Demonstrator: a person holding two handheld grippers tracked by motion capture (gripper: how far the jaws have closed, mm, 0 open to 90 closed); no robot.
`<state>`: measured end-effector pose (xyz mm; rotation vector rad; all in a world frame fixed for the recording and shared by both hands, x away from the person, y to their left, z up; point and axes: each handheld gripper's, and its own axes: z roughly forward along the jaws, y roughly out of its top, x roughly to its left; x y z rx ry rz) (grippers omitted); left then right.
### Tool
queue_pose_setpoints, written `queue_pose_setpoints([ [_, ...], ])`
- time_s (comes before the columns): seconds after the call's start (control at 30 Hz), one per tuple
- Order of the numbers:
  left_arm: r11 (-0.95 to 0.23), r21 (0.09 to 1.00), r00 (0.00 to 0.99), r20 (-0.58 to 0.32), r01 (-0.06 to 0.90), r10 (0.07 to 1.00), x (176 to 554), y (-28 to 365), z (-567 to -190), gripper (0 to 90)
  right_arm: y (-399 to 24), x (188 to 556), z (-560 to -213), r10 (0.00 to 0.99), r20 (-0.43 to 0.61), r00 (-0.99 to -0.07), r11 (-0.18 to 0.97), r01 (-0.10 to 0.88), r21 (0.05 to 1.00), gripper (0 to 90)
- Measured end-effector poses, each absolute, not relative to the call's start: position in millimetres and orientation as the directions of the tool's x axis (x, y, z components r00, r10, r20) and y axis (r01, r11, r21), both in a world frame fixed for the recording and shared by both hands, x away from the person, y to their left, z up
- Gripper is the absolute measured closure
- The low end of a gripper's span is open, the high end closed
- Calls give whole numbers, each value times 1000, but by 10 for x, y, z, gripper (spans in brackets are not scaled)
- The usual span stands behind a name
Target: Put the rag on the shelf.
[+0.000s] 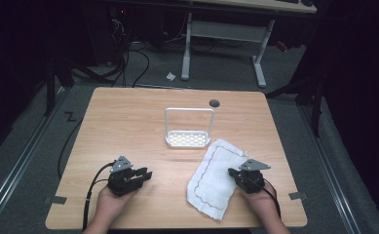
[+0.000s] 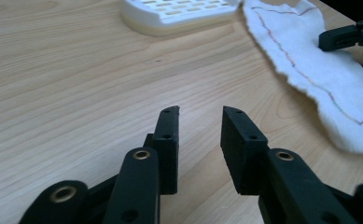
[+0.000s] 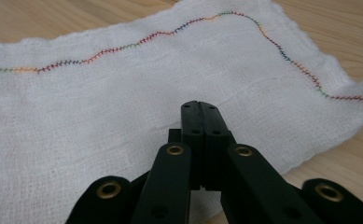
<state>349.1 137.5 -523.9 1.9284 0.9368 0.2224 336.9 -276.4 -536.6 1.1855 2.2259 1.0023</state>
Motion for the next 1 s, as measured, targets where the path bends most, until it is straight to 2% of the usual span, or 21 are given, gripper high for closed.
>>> queue_pose_setpoints([
  [0.17,-291,813,718,-207,504,665,3474,1162,-5248,810,-2490,3279,-5367,776,-30,-631,430,493,756,900],
  [0.43,-376,793,774,-178,479,608,3433,874,-5304,853,-2099,3146,-5369,685,-38,-728,501,433,749,900],
  [0.67,-448,763,794,-137,466,593,3390,765,-5367,899,-2023,3123,-5372,664,-41,-746,514,417,750,900],
  [1.0,-489,740,844,-198,462,498,3018,736,-5376,900,-2039,3212,-5374,657,-28,-753,511,417,752,900],
])
